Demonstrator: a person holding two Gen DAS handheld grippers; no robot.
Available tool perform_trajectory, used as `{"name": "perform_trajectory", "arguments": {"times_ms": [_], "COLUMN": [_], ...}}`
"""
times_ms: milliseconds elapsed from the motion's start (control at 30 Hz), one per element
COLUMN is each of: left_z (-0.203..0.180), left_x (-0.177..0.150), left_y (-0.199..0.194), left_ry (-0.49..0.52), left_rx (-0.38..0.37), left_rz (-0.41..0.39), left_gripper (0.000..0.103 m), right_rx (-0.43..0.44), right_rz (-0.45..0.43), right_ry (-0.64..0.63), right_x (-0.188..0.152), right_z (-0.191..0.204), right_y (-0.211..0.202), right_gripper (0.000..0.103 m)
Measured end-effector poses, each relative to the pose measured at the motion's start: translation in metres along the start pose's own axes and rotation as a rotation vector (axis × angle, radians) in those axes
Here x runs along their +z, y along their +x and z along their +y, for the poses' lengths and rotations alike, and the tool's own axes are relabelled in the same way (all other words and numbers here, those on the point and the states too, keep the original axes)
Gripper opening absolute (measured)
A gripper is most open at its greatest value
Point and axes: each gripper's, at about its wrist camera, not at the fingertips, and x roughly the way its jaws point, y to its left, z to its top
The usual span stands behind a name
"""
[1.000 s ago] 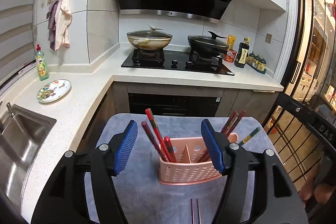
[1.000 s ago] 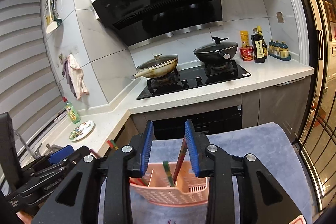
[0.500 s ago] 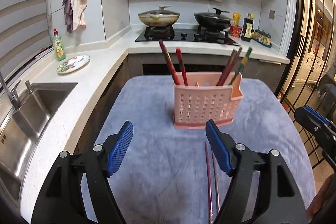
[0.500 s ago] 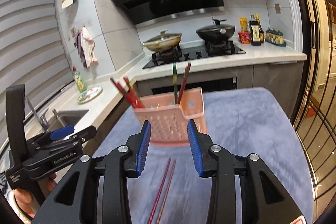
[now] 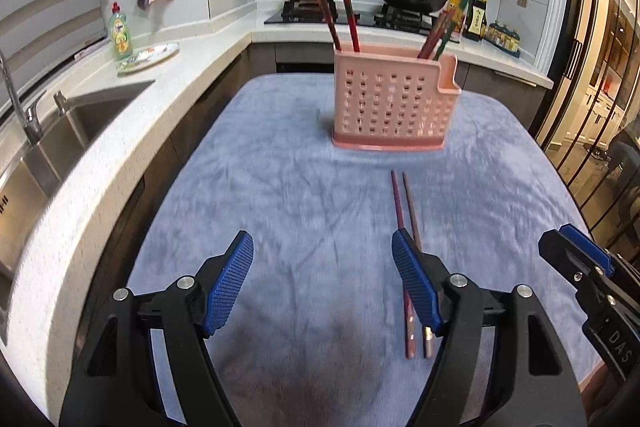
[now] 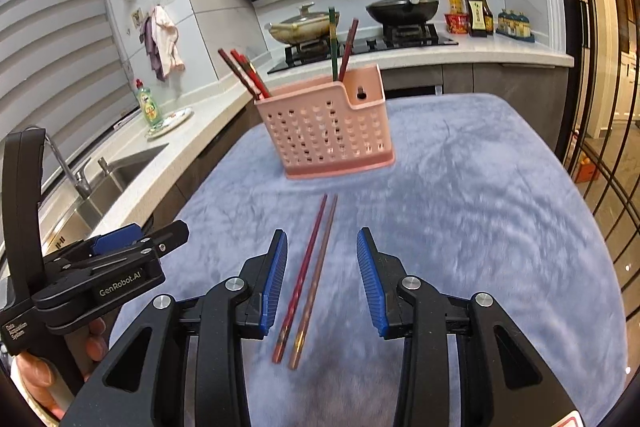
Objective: Organize utensils
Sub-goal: 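Grasp a brown chopstick with the right tool while the left tool grasps a dark red one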
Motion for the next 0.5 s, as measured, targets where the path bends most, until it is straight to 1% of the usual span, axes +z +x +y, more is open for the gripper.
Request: {"name": "perform_trajectory", "arguments": {"times_ms": [133,233,333,400,500], "left_z": [0.004,0.006,0.008,0.010,0.012], "left_x": [-0.024,-0.040,-0.053,-0.061,-0.068], "left_y": [0.005,0.007,0.010,0.010,0.012], "left_ry": [0.002,-0.002,0.003,0.005,0.001], "left_rx": [0.006,0.019,0.022,0.028,0.036], "left_rz": [0.025,0.040,0.053,0.061,0.068], "left_gripper": [0.068,0.069,0.069,0.074,0.074], "right_rx": [-0.015,-0.009,-0.005,0.000,0.003], "right_rz": [0.049,0.089,0.117,0.134,0.147], "right_ry": [0.004,0.018,0.017,0.017,0.009], "right_x": [-0.025,-0.044,-0.058,-0.067,-0.074], "right_z": [-0.001,-0.001,0.002,0.006,0.012], "right_y": [0.009,0.018,0.024,0.029,0.035], "right_gripper": [0.036,0.036,0.036,0.036,0.036]}}
